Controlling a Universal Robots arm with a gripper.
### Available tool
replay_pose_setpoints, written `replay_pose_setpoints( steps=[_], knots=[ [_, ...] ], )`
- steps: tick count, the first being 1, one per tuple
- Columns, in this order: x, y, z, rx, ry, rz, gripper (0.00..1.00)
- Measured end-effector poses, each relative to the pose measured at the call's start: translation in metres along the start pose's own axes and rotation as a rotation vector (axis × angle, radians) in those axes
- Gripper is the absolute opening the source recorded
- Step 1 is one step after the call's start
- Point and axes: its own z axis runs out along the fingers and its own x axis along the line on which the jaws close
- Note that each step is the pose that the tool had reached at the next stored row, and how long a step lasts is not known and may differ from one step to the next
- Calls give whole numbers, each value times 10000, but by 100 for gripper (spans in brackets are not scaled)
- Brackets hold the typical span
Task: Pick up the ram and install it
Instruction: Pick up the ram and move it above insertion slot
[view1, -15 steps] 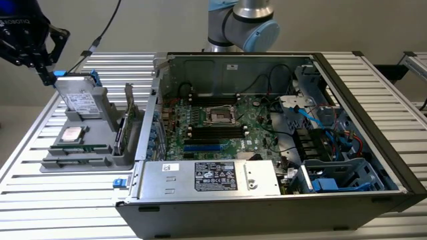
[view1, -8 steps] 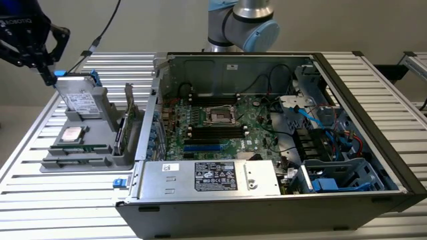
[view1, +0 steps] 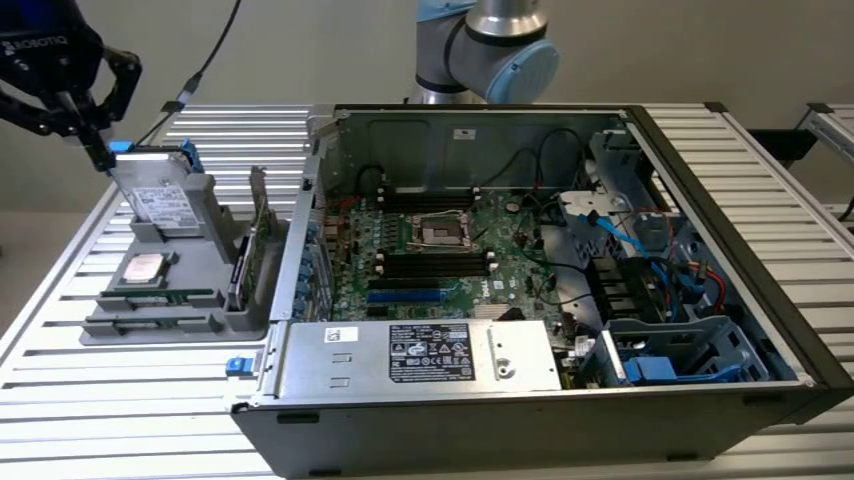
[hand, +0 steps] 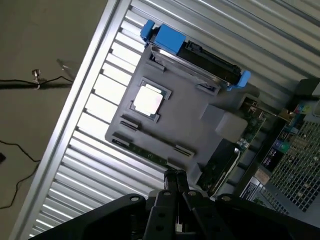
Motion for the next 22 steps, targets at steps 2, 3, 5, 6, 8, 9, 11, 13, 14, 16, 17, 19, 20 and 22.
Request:
replay_pose_setpoints(
  steps=[2, 3, 5, 6, 8, 9, 11, 13, 14, 16, 17, 19, 20, 22],
  knots=[
    [0, 0, 0, 9, -34, -364, 10],
    [0, 0, 0, 13, -50, -537, 10],
    [0, 0, 0, 21, -83, -912, 10],
    [0, 0, 0, 25, -100, -1090, 10],
    [0, 0, 1, 33, -133, -1443, 10],
    [0, 0, 1, 38, -149, -1623, 10],
    [0, 0, 1, 46, -183, -1985, 10],
    [0, 0, 2, 55, -216, -2354, 10],
    [0, 0, 1, 59, -233, -2539, 10],
    [0, 0, 2, 67, -266, -2892, 10],
    [0, 0, 2, 71, -282, -3071, 10],
    [0, 0, 2, 80, -315, -3435, 10],
    [0, 0, 2, 84, -331, -3613, 10],
    [0, 0, 2, 92, -365, -3982, 10]
  ],
)
